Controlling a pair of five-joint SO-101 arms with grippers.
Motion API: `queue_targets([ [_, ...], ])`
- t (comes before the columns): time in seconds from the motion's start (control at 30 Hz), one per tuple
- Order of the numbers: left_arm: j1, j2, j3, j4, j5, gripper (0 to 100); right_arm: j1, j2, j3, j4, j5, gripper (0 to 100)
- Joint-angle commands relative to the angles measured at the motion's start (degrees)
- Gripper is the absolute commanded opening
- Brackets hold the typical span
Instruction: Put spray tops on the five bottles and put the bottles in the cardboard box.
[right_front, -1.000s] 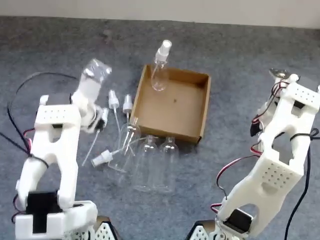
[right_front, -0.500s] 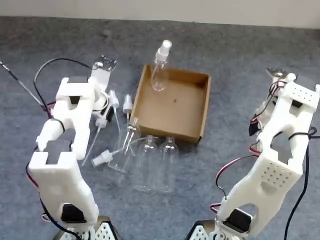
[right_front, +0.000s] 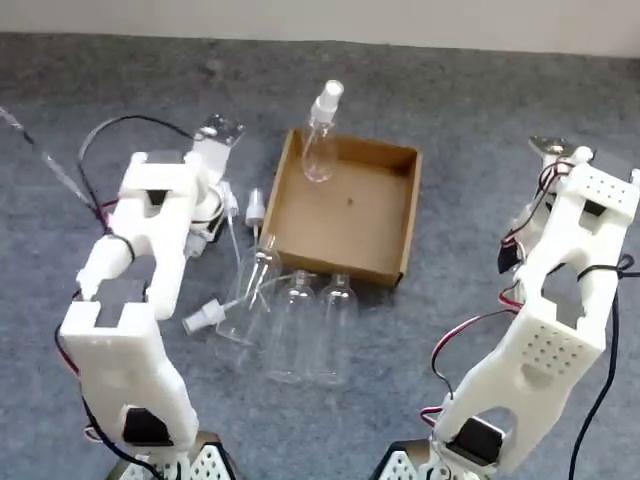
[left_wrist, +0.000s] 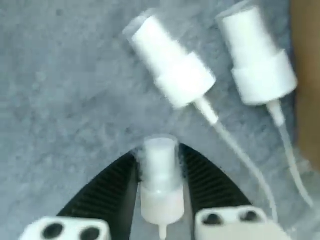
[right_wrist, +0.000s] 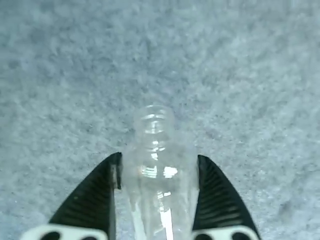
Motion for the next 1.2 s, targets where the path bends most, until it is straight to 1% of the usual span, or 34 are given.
queue_targets([
  [0.0, -1.5, -11.6, -2.5, 8.4, 0.5, 0, 0.7, -0.9, -3.0, 0.6, -1.1, 1.2],
  [0.1, -1.5, -21.0, 0.5, 12.1, 2.7, 0, 0.5, -0.9, -2.9, 0.6, -1.1, 5.8],
  [0.17, -1.1, -27.5, 4.4, 13.0, 3.0, 0, 0.5, -0.8, -2.9, 0.6, -1.1, 9.3],
  [0.33, 0.1, -41.0, 16.7, 13.0, 3.3, 0, 0.5, -0.6, -2.8, 0.6, -1.0, 12.8],
  [0.4, 0.1, -45.4, 20.3, 12.9, 4.6, 0, 0.5, -0.6, -2.7, 0.6, -0.8, 14.2],
  [0.53, 0.1, -52.8, 26.6, 10.9, 6.1, 0, 0.4, -0.6, -2.7, 0.6, -0.8, 20.9],
  [0.67, -0.1, -57.8, 32.7, 8.0, 6.0, 0, 0.2, -0.6, -0.9, 0.3, -0.5, 24.6],
  [0.77, -0.2, -60.4, 35.1, 7.7, 5.9, 0, -0.6, -0.7, 2.7, 0.1, 2.6, 25.9],
  [1.03, -0.2, -61.6, 36.4, 7.6, 5.8, 0, -0.2, -0.9, 4.8, 0.0, 3.4, 26.4],
  [1.1, -0.2, -61.6, 36.4, 7.6, 5.8, 0, -0.3, -0.8, 4.8, -1.2, 3.4, 24.8],
  [1.17, -0.2, -61.6, 36.4, 7.6, 5.8, 0, -0.3, -0.8, 5.1, -4.5, 3.2, 19.3],
])
